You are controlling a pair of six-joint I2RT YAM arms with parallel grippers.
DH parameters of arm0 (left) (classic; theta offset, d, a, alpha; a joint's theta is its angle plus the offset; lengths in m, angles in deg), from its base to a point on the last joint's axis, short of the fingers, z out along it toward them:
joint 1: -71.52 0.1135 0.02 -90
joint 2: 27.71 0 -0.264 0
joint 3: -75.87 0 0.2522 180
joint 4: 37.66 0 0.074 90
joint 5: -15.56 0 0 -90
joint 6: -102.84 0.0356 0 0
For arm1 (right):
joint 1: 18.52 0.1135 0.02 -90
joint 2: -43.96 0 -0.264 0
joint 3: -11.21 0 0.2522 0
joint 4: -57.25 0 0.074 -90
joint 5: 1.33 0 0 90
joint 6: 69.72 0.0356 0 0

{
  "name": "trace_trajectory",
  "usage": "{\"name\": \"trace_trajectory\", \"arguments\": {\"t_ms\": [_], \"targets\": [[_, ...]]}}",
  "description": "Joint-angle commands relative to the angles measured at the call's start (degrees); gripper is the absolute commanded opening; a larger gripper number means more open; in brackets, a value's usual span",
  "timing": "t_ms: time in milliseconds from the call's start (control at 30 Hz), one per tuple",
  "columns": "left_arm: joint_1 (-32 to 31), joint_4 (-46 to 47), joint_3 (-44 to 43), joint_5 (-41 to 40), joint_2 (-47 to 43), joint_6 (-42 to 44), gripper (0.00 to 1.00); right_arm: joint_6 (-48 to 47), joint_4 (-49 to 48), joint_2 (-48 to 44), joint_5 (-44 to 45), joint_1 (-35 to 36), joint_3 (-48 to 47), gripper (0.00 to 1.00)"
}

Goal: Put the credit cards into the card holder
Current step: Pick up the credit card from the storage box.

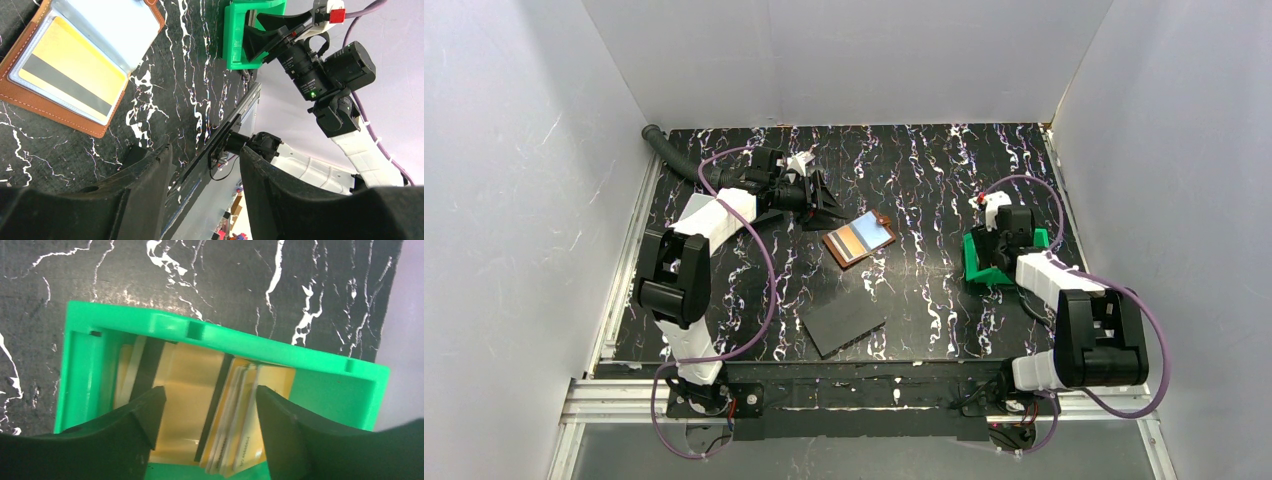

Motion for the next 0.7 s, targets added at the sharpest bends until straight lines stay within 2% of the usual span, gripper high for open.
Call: {"name": "trace_trajectory", "arguments": {"t_ms": [0, 67, 100, 133, 200, 267, 300, 433, 567, 667], "targets": [[0.23, -0.42, 0.46, 1.45, -0.43, 0.56, 0.51, -2.86, 2.52, 4.27, -1.88, 0.05, -1.05, 0.64], [0.27, -0.68, 0.31, 1.4, -0.32, 0.72, 0.51, -3.34, 2.2, 4.93, 0.21, 0.05, -1.21, 0.48], [0.23, -0.7, 0.27, 1.36, -0.32, 0.73, 0.51, -4.49, 1.85, 4.33, -0.27, 0.28, -0.73, 0.47], [0.28, -0.7, 0.28, 1.36, -0.38, 0.77, 0.51, -6.09, 1.53, 2.93, -1.84, 0.87, 0.27, 0.5], [0.32, -0.7, 0.22, 1.38, -0.49, 0.72, 0.51, -12.67, -0.42, -0.48, -6.3, 3.49, 3.19, 0.63], [0.34, -0.79, 0.23, 1.42, -0.58, 0.76, 0.51, -20.59, -0.97, -3.18, -4.01, 7.98, 7.41, 0.76], [0.33, -0.73, 0.16, 1.46, -0.58, 0.67, 0.51, -25.28, -0.97, -4.69, -3.71, 10.31, 9.37, 0.79], [0.37, -0.54, 0.3, 1.45, -0.51, 0.54, 0.51, -32.15, 5.17, -10.67, -10.72, 13.49, 11.9, 0.8], [0.36, -0.53, 0.35, 1.44, -0.54, 0.54, 0.51, -32.6, 4.84, -14.98, -10.39, 13.54, 13.41, 0.84], [0.36, -0.53, 0.38, 1.23, -0.78, 0.72, 0.51, -29.36, 3.13, -16.62, -8.85, 13.5, 13.27, 0.88]]}}
